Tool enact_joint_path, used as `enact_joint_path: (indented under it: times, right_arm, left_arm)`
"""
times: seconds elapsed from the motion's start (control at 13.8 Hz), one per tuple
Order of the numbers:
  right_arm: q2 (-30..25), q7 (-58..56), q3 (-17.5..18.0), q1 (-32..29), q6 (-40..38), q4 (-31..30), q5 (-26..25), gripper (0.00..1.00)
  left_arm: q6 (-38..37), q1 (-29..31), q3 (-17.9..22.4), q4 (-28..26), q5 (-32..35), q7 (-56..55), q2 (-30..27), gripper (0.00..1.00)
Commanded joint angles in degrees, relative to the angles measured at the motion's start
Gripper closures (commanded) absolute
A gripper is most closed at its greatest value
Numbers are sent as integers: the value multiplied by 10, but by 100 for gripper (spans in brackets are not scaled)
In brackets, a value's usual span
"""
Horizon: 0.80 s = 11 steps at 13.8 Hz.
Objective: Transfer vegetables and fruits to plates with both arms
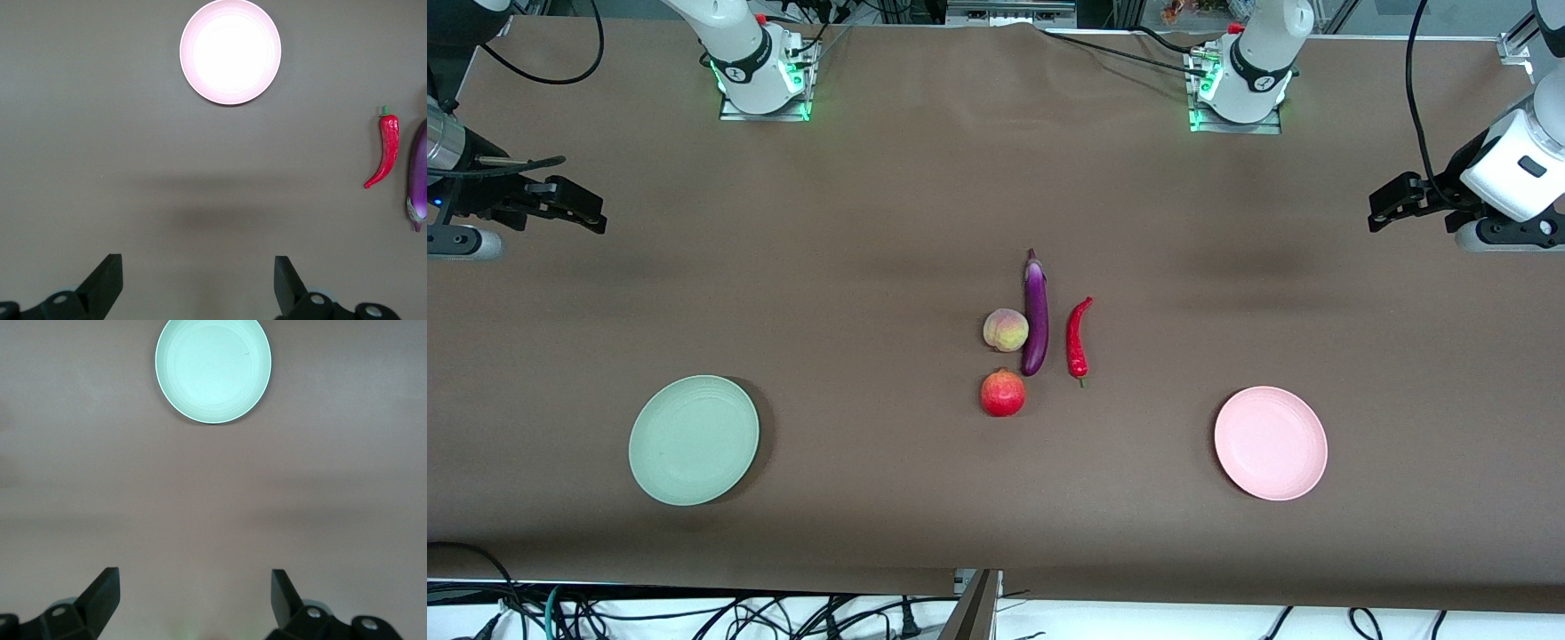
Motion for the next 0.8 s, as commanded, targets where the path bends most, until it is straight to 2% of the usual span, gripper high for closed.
enact_joint_path:
  times: [0.0,0.72]
  right_arm:
    - [4,1,5,-3,-2,11,-2,0]
    - [4,2,5,-3,2,12,-4,0]
  left_arm:
    - [-13,4,-4,16,3,11,5,0]
    - [-13,3,-5,16,3,11,5,0]
